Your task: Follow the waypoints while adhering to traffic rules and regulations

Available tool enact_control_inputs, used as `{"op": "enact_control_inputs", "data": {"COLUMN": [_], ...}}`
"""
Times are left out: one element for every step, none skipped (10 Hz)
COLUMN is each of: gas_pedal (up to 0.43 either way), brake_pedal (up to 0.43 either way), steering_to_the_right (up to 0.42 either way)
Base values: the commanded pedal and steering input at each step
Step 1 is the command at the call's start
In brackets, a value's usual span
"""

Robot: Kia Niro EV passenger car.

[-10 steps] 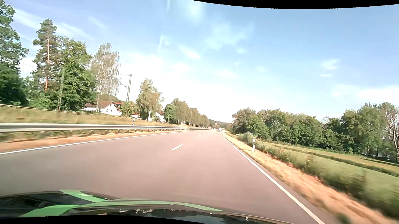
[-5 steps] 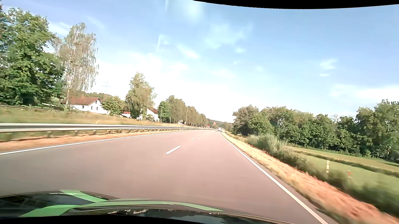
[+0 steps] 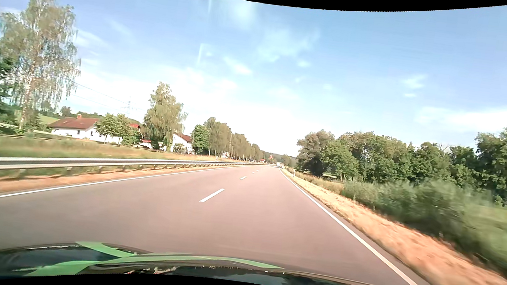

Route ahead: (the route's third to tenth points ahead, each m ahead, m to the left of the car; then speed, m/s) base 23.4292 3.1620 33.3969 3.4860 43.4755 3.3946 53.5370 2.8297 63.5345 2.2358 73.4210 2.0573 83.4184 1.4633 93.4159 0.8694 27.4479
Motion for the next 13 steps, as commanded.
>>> {"op": "enact_control_inputs", "data": {"gas_pedal": [0.299,0.299,0.299,0.299,0.299,0.311,0.311,0.319,0.319,0.319,0.299,0.268,0.260], "brake_pedal": [0.000,0.000,0.000,0.000,0.000,0.000,0.000,0.000,0.000,0.000,0.000,0.000,0.000], "steering_to_the_right": [0.001,0.001,0.001,0.001,0.001,0.001,0.001,0.001,0.001,0.001,0.001,0.001,0.001]}}
